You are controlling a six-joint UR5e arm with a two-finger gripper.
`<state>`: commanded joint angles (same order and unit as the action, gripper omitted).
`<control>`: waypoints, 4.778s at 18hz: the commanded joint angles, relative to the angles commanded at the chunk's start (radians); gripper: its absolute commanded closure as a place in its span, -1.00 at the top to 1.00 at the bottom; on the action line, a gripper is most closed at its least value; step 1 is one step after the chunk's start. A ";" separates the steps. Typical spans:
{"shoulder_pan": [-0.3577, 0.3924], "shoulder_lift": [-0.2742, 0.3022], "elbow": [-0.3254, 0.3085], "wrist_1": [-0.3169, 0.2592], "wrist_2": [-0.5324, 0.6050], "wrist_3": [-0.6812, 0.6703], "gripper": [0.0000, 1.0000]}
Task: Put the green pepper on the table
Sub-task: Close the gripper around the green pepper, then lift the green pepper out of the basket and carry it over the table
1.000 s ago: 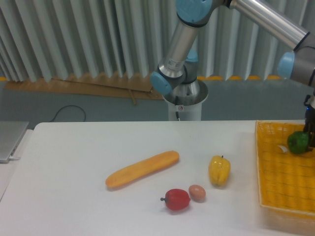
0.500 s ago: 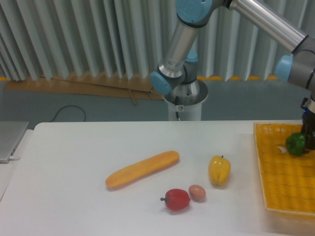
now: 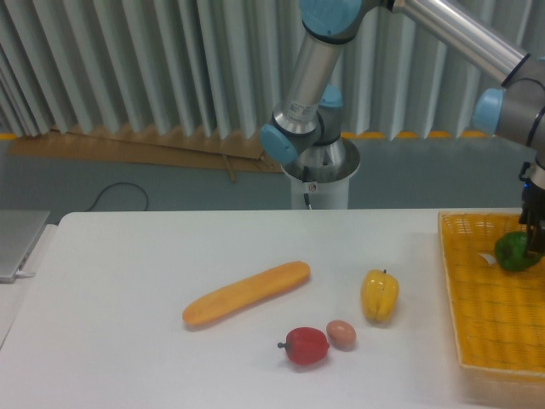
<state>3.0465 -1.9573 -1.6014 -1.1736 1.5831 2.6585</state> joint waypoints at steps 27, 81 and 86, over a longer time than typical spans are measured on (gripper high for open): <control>-0.008 -0.029 0.037 0.017 0.005 -0.035 0.38; -0.716 0.204 0.058 -0.216 -0.029 -1.290 -0.02; -0.768 0.183 0.081 -0.215 -0.020 -1.390 -0.02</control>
<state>2.2781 -1.7748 -1.5202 -1.3883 1.5631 1.2688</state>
